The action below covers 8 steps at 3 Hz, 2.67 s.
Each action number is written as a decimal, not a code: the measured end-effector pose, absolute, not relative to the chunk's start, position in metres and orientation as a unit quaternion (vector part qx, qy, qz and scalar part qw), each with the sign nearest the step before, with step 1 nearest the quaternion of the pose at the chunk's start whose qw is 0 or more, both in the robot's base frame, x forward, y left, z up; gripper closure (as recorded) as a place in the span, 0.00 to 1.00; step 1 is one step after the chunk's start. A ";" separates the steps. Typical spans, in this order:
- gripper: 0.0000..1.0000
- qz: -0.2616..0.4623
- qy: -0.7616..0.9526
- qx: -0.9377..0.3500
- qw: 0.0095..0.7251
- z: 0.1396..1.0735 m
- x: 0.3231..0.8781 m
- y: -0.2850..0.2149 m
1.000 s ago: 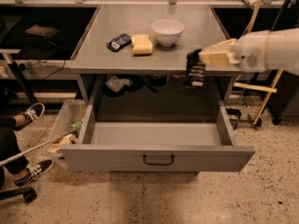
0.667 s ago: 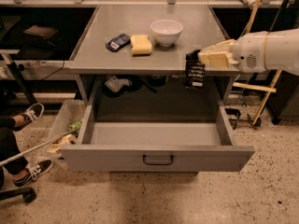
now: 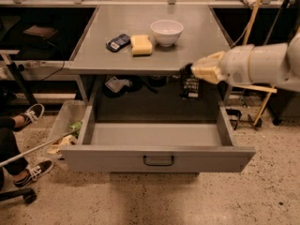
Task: Place rxbar chocolate into top drawer
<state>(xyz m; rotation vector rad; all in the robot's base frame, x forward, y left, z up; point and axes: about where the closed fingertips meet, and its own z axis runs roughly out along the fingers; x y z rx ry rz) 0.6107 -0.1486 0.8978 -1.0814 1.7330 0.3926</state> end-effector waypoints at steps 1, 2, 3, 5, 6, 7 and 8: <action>1.00 0.117 0.736 -0.469 0.473 0.801 0.618 -0.136; 1.00 0.093 0.757 -0.468 0.446 0.734 0.634 -0.140; 1.00 0.089 0.778 -0.459 0.421 0.689 0.647 -0.150; 0.58 0.089 0.781 -0.457 0.417 0.683 0.647 -0.154; 0.35 0.089 0.781 -0.457 0.417 0.683 0.647 -0.153; 0.12 0.089 0.781 -0.457 0.417 0.683 0.647 -0.153; 0.00 0.089 0.781 -0.457 0.417 0.683 0.647 -0.153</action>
Offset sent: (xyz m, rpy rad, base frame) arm 0.0445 -0.0064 -0.2412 -0.2704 0.1062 -0.1130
